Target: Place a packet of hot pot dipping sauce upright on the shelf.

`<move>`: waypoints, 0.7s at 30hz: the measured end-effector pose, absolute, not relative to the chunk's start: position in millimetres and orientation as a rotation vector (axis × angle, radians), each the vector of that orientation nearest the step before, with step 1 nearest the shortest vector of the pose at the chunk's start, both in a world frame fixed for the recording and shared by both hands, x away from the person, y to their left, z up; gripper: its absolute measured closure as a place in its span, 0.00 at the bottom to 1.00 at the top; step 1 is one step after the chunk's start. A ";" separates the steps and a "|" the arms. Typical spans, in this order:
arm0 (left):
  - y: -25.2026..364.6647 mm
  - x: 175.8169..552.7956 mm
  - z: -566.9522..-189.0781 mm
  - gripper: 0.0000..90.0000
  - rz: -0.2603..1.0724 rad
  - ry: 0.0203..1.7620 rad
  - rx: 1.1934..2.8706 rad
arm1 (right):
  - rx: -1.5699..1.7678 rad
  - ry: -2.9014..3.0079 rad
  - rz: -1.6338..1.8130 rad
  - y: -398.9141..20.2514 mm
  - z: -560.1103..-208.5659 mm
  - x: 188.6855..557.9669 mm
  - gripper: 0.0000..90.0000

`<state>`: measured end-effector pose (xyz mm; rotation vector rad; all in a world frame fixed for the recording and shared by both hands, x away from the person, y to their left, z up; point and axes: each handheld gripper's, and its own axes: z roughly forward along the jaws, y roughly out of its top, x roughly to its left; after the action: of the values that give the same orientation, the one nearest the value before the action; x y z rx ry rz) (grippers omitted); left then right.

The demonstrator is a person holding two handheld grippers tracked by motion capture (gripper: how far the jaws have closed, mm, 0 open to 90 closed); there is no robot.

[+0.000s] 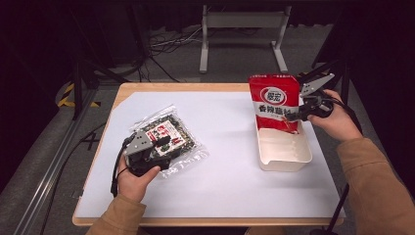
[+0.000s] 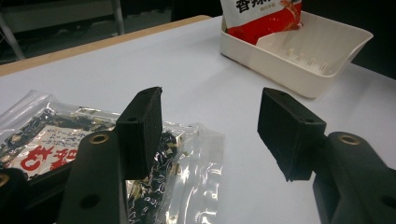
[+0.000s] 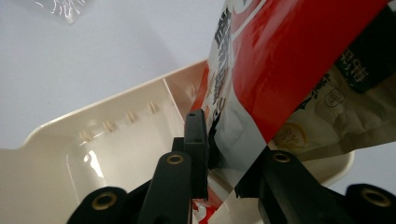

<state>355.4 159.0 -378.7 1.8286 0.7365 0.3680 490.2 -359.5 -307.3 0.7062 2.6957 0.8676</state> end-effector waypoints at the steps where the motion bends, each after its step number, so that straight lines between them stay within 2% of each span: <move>1: 158.4 355.3 -379.0 0.45 0.364 0.742 1.824 | 0.708 2.699 0.865 -359.3 -307.5 489.7 0.86; 3: 157.9 355.4 -378.9 0.45 0.368 0.737 1.828 | 0.721 2.731 0.816 -356.1 -311.2 489.0 0.82; 11: 157.7 355.5 -379.1 0.45 0.367 0.739 1.827 | 0.726 2.767 0.734 -356.4 -322.7 488.7 0.79; 21: 158.3 355.8 -379.2 0.45 0.363 0.742 1.825 | 0.632 2.714 0.632 -353.8 -322.0 489.6 0.85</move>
<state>355.8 158.3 -379.2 1.8253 0.7424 0.3633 489.6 -353.8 -322.0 0.6320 2.7143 0.6320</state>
